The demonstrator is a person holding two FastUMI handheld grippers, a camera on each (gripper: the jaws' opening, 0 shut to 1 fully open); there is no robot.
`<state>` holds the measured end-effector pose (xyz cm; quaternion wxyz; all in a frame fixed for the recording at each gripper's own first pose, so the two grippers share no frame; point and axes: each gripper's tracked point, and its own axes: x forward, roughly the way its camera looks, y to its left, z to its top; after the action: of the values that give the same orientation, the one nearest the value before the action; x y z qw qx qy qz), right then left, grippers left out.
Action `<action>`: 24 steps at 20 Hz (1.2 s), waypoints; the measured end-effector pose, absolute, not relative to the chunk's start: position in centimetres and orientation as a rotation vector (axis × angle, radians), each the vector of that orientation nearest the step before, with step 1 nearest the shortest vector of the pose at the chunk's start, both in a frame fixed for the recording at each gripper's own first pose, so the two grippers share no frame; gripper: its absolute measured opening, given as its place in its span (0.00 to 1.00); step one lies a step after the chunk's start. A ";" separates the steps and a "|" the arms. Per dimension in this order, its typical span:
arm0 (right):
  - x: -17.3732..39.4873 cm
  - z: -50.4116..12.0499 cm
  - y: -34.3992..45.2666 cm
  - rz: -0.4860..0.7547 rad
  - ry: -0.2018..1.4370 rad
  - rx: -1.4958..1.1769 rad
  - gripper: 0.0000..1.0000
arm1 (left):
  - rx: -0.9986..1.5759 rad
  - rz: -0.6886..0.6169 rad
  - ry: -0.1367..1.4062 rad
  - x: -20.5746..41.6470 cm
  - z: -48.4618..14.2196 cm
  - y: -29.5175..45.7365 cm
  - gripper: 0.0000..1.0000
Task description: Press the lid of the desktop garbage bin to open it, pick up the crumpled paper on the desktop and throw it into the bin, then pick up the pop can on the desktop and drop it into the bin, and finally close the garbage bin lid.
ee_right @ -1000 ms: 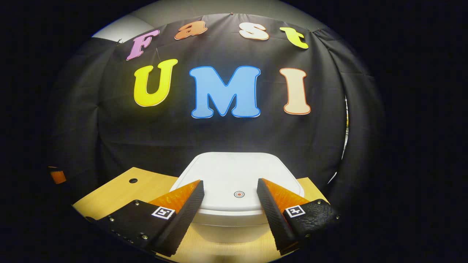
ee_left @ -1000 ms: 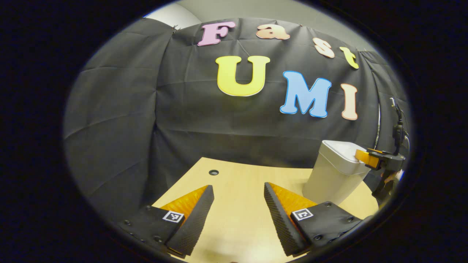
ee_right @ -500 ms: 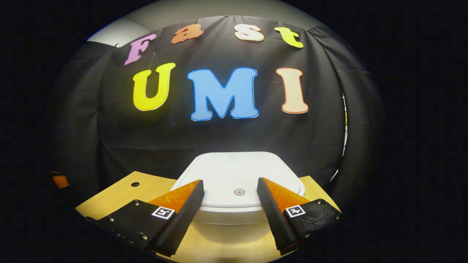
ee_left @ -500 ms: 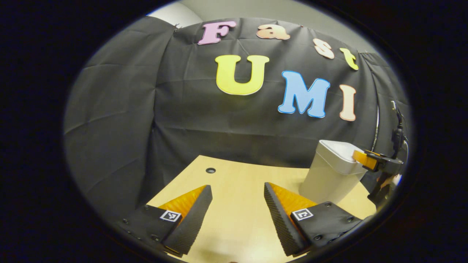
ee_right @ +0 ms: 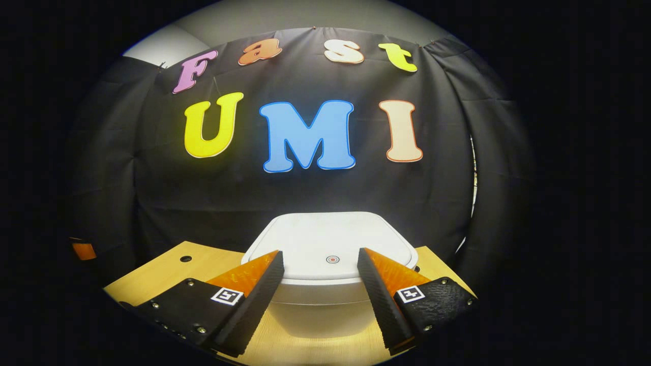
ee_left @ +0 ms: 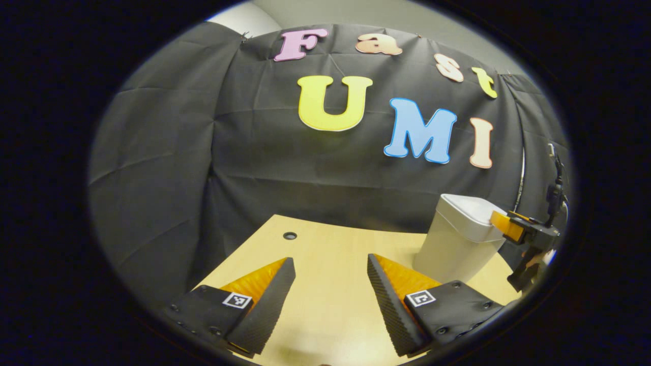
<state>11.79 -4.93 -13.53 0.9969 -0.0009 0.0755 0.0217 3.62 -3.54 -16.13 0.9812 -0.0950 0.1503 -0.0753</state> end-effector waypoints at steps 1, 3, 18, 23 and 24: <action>11.8 -13.5 -4.9 0.045 0.146 -0.002 0.94 | -0.188 -0.154 0.302 3.6 -16.1 -3.5 0.99; 11.8 -13.3 -4.9 0.054 0.138 -0.003 0.94 | -0.185 -0.158 0.297 3.7 -15.9 -3.7 0.94; 7.7 -6.6 -2.9 0.119 0.068 -0.055 0.93 | -0.143 -0.217 0.211 5.1 -11.2 -4.8 0.99; 5.1 -3.2 -0.4 0.160 0.018 -0.088 0.93 | -0.146 -0.221 0.117 5.5 -6.4 -3.8 0.93; 4.7 -2.8 -0.1 0.160 0.010 -0.093 0.93 | -0.147 -0.223 0.104 5.7 -5.7 -3.6 0.96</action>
<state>4.71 -0.12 -2.79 0.9957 -0.0464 0.0052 0.0797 5.66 -3.62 -5.66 0.9897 -0.0735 0.0519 -0.1111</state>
